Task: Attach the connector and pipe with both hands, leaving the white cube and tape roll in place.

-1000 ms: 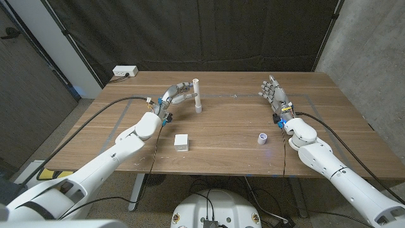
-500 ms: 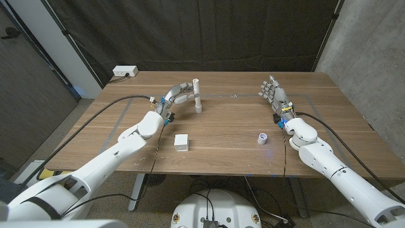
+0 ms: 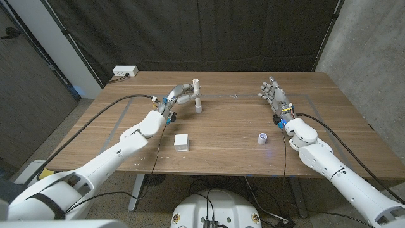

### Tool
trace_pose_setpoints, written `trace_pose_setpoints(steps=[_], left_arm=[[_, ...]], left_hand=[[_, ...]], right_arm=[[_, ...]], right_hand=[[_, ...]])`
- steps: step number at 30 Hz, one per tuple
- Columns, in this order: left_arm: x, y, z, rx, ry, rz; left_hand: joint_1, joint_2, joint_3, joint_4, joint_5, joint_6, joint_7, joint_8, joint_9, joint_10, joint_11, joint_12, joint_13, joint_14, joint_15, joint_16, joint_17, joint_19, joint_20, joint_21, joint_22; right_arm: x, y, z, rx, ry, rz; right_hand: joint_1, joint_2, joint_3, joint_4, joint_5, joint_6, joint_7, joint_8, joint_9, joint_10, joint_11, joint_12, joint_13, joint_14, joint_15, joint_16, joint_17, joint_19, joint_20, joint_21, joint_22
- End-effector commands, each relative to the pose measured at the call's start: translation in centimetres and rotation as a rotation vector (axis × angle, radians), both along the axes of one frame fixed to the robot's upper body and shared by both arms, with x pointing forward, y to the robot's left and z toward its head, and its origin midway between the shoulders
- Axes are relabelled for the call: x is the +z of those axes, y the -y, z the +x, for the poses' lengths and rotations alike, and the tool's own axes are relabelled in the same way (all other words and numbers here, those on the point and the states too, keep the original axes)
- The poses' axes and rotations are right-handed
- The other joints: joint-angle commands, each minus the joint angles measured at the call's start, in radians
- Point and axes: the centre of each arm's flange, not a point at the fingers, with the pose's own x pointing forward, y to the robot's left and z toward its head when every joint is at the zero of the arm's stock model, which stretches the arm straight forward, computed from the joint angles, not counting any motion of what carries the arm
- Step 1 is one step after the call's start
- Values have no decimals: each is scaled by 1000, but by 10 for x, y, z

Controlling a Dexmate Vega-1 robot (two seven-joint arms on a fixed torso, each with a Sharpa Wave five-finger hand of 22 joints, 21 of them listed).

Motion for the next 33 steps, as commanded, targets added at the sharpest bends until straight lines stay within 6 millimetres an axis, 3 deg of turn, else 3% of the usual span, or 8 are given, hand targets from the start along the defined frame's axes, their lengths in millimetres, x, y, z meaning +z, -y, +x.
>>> trace_pose_setpoints(steps=[1, 6, 20, 33], left_arm=[[-2, -2, -1, 18, -19, -8], [-2, -1, -2, 29, -16, -12], [-3, 0, 1, 36, -23, -24], [-3, 2, 4, 36, -27, -73]], left_hand=[[7, 2, 6, 2, -5, 12, 2, 4, 1, 9, -1, 1, 3, 11, -70, 7, 3, 14, -13, 8, 2], [11, 7, 9, 3, -7, 17, 1, 3, 1, 23, 9, 3, 3, 16, -70, 6, 3, 16, -10, 9, 2], [22, 21, 17, 6, -19, 69, 7, 13, 0, 65, 1, 0, 4, 60, -75, 9, 3, 39, -8, 21, 3], [65, 101, 64, 9, -39, 133, 17, 19, 0, 129, 16, -3, 4, 116, -85, 8, 3, 94, -11, 50, 5]], right_arm=[[0, 0, 3, -2, -15, -9], [2, -1, 5, 4, -12, -13], [0, 0, 9, 7, -20, -10], [-1, 2, 9, 5, -20, -4]], right_hand=[[9, 6, 2, -7, 5, 12, -1, 7, 5, 11, 1, 8, 2, 11, 1, 3, 2, 8, -20, -2, 4], [17, 13, 6, -10, 6, 13, -3, 6, 5, 14, -1, 8, 2, 16, 3, 3, 1, 10, -17, -5, 4], [25, 16, 8, -15, 4, 15, -3, 6, 6, 21, 0, 8, 2, 22, 3, 1, 1, 17, -17, -11, 4], [26, 16, 7, -16, 2, 14, -5, 4, 6, 22, 0, 7, 2, 23, 4, -1, 1, 20, -16, -16, 5]])
